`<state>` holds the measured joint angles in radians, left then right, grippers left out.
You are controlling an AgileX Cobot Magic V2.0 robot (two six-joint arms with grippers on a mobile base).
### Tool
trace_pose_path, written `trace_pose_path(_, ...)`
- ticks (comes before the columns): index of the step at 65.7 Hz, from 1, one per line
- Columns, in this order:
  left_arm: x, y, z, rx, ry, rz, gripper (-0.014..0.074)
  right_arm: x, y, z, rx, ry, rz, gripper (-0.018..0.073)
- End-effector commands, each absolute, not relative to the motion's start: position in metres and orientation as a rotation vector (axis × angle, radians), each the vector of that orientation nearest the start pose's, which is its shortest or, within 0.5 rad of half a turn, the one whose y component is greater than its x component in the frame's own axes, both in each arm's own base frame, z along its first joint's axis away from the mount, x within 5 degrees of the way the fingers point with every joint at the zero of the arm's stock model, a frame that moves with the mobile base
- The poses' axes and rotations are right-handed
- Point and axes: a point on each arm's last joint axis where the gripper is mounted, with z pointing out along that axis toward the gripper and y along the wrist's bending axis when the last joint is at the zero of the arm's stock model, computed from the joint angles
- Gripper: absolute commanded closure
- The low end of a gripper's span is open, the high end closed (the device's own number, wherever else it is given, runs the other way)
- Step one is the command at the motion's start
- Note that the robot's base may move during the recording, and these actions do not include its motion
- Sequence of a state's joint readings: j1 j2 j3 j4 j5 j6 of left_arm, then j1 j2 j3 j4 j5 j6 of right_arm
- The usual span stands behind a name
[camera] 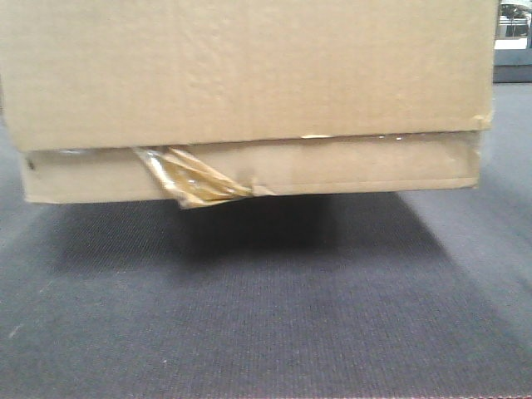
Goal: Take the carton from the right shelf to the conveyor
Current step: 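Lower the carton onto the grey conveyor belt with both grippers, then open both grippers and release the carton walls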
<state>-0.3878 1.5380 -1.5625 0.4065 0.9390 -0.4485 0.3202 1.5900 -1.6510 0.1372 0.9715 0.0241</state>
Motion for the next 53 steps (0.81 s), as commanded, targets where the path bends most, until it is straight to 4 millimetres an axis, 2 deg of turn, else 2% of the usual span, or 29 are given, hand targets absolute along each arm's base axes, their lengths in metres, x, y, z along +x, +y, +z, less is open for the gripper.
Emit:
trace_pose_path(1, 0.323, -0.094, 0.402, 0.066, 2.270, 0.133, 0.0096, 0.329, 0.113, 0.410, -0.312, 2.320, 0.297, 0.0170)
trace_pose_path(4, 0.323, -0.094, 0.403, 0.068, 2.266, 0.139, -0.0035, 0.328, 0.113, 0.410, -0.311, 2.319, 0.297, 0.0052)
trace_pose_path(7, 0.321, -0.093, 0.406, 0.062, 2.262, 0.138, 0.0001, 0.327, 0.113, 0.411, -0.312, 2.320, 0.297, -0.0020)
trace_pose_path(14, 0.314, -0.089, 0.418, 0.042, 2.249, 0.136, 0.0053, 0.323, 0.112, 0.416, -0.312, 2.306, 0.299, 0.0001)
trace_pose_path(23, 0.299, -0.083, 0.443, 0.033, 2.204, 0.131, 0.0062, 0.309, 0.106, 0.434, -0.310, 2.248, 0.290, 0.0001)
trace_pose_path(27, 0.289, -0.078, 0.454, 0.019, 2.184, 0.119, 0.0092, 0.302, 0.102, 0.442, -0.312, 2.219, 0.264, 0.0022)
trace_pose_path(30, 0.282, -0.075, 0.461, 0.011, 2.166, 0.111, 0.0142, 0.296, 0.098, 0.448, -0.315, 2.197, 0.239, 0.0059)
trace_pose_path(34, 0.271, -0.072, 0.469, 0.018, 2.148, 0.101, 0.0255, 0.288, 0.093, 0.457, -0.319, 2.168, 0.193, 0.0155)
trace_pose_path(41, 0.259, -0.068, 0.478, 0.050, 2.120, 0.091, 0.0556, 0.273, 0.083, 0.468, -0.326, 2.146, 0.117, 0.0407)
trace_pose_path(42, 0.258, -0.068, 0.479, 0.050, 2.116, 0.091, 0.0621, 0.272, 0.082, 0.469, -0.326, 2.145, 0.107, 0.0445)
trace_pose_path(44, 0.256, -0.067, 0.481, 0.068, 2.112, 0.102, 0.0642, 0.268, 0.079, 0.471, -0.327, 2.141, 0.089, 0.0521)
trace_pose_path(47, 0.254, -0.064, 0.481, 0.070, 2.111, 0.108, 0.0585, 0.264, 0.076, 0.472, -0.320, 2.144, 0.076, 0.0641)
trace_pose_path(49, 0.253, -0.062, 0.481, 0.064, 2.117, 0.112, 0.0566, 0.262, 0.073, 0.472, -0.310, 2.141, 0.074, 0.0657)
trace_pose_path(53, 0.253, -0.056, 0.476, 0.065, 2.143, 0.126, 0.0572, 0.258, 0.065, 0.470, -0.275, 2.152, 0.070, 0.0624)
